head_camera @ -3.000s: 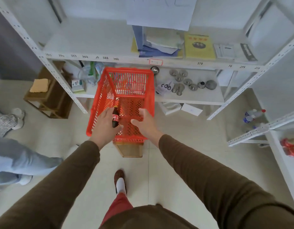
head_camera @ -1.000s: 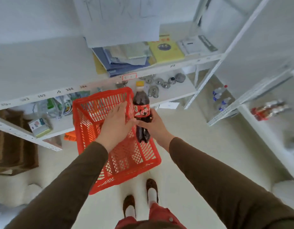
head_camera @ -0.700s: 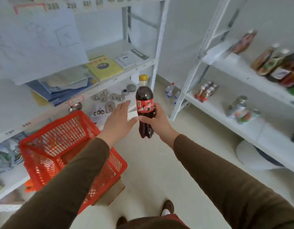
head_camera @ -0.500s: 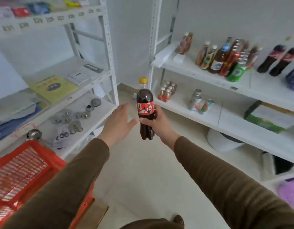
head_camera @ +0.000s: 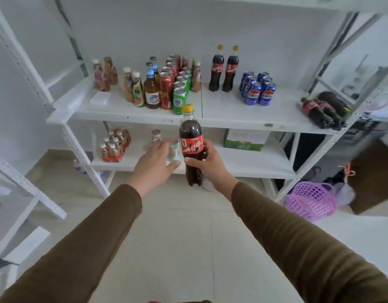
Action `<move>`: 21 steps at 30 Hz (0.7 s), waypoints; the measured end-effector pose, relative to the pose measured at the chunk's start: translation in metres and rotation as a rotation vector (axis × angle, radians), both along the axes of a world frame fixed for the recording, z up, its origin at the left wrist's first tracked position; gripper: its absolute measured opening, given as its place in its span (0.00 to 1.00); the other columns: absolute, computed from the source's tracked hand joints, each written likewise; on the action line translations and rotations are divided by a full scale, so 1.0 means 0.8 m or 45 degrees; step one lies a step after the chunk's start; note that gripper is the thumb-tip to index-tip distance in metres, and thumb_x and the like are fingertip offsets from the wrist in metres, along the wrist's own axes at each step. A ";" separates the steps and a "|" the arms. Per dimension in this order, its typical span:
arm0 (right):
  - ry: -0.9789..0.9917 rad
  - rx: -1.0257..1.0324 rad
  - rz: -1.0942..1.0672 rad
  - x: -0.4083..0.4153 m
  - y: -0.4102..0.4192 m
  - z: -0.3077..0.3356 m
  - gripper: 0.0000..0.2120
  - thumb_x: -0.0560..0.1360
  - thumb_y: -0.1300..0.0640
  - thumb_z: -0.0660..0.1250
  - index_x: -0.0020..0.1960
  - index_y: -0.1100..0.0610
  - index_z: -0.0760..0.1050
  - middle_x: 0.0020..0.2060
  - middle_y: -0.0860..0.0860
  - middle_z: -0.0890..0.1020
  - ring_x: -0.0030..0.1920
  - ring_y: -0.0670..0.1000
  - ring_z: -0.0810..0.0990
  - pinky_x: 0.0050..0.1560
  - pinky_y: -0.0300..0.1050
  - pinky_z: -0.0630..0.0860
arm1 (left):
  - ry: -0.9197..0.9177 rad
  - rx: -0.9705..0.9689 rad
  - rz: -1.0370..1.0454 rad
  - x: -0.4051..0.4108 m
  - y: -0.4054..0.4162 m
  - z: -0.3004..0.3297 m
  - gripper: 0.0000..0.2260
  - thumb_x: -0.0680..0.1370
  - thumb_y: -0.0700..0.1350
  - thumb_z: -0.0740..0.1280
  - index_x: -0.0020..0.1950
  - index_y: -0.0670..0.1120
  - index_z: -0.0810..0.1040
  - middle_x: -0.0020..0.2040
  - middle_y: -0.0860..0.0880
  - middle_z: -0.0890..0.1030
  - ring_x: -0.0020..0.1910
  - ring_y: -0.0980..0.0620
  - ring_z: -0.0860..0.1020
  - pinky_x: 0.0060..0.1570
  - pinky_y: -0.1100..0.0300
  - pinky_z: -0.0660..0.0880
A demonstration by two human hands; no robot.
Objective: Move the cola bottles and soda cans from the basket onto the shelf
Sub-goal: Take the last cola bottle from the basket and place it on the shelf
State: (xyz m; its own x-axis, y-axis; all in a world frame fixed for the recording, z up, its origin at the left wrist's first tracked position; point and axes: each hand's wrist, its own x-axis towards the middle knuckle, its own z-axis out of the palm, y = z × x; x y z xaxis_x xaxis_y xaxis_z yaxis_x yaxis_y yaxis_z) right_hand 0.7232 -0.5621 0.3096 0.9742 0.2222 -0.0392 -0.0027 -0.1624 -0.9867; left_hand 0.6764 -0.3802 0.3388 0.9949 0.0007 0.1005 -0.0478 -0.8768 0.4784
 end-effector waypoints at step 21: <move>0.051 -0.073 -0.335 0.359 -0.146 0.008 0.26 0.74 0.60 0.74 0.67 0.49 0.67 0.58 0.47 0.78 0.58 0.47 0.77 0.59 0.47 0.73 | 0.071 -0.016 -0.345 0.441 -0.139 -0.017 0.32 0.81 0.55 0.65 0.81 0.49 0.57 0.80 0.47 0.63 0.77 0.45 0.63 0.72 0.49 0.65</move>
